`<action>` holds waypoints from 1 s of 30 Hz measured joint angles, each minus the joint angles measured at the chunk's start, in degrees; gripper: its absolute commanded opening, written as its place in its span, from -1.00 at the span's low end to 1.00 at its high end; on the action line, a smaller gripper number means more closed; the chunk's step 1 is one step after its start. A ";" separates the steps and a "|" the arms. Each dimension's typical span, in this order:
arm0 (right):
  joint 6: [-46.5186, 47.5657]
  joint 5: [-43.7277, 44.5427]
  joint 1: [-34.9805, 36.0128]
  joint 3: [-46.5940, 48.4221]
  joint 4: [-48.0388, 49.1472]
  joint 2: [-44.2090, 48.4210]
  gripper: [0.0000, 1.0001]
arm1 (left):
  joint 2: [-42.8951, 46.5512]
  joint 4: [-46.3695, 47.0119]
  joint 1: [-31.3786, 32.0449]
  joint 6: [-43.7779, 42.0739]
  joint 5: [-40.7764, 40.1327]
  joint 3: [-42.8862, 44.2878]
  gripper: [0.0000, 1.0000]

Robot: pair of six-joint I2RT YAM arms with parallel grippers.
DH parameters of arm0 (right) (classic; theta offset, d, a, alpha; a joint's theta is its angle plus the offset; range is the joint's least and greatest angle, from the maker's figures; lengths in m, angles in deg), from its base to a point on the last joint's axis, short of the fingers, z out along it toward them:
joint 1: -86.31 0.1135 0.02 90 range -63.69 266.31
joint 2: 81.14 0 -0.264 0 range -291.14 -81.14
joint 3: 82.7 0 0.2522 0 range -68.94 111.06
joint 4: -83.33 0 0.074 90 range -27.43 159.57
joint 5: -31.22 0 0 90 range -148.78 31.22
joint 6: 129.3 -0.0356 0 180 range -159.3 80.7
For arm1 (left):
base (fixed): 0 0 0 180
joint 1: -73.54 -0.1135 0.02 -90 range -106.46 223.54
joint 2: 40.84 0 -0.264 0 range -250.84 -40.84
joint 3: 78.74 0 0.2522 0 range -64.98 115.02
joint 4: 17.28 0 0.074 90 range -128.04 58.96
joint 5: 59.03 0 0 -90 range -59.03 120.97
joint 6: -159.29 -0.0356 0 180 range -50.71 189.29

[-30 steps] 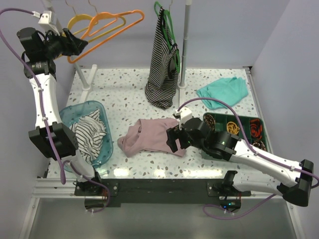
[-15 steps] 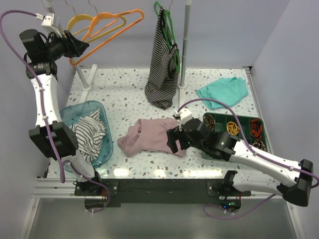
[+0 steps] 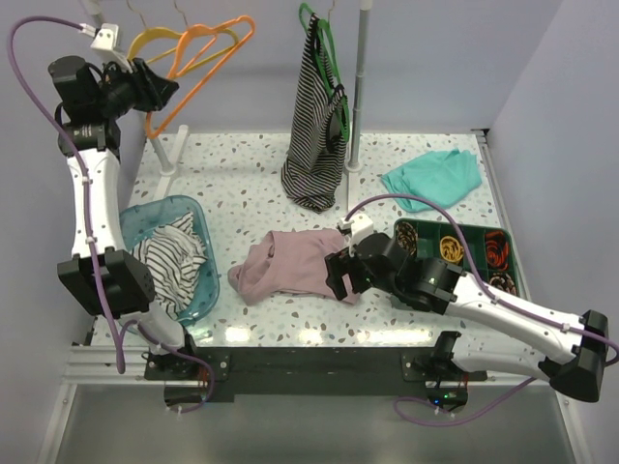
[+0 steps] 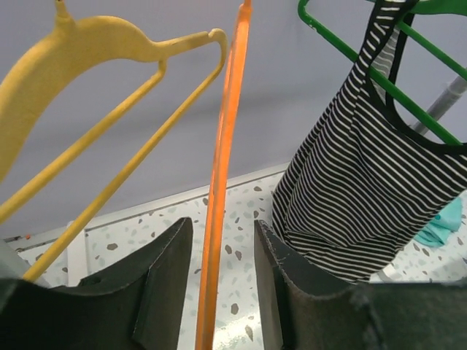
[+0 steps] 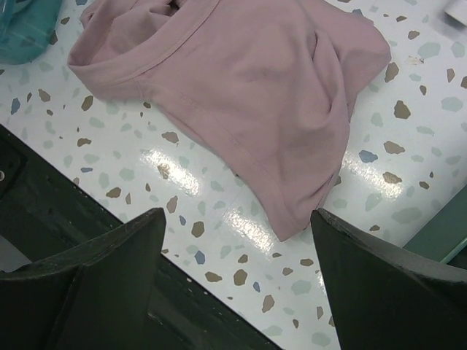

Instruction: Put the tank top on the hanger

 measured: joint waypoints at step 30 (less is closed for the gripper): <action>-0.76 0.09 0.00 -0.13 0.00 1.01 0.69 | 1.11 -5.11 8.24 -7.91 -20.81 3.78 -1.00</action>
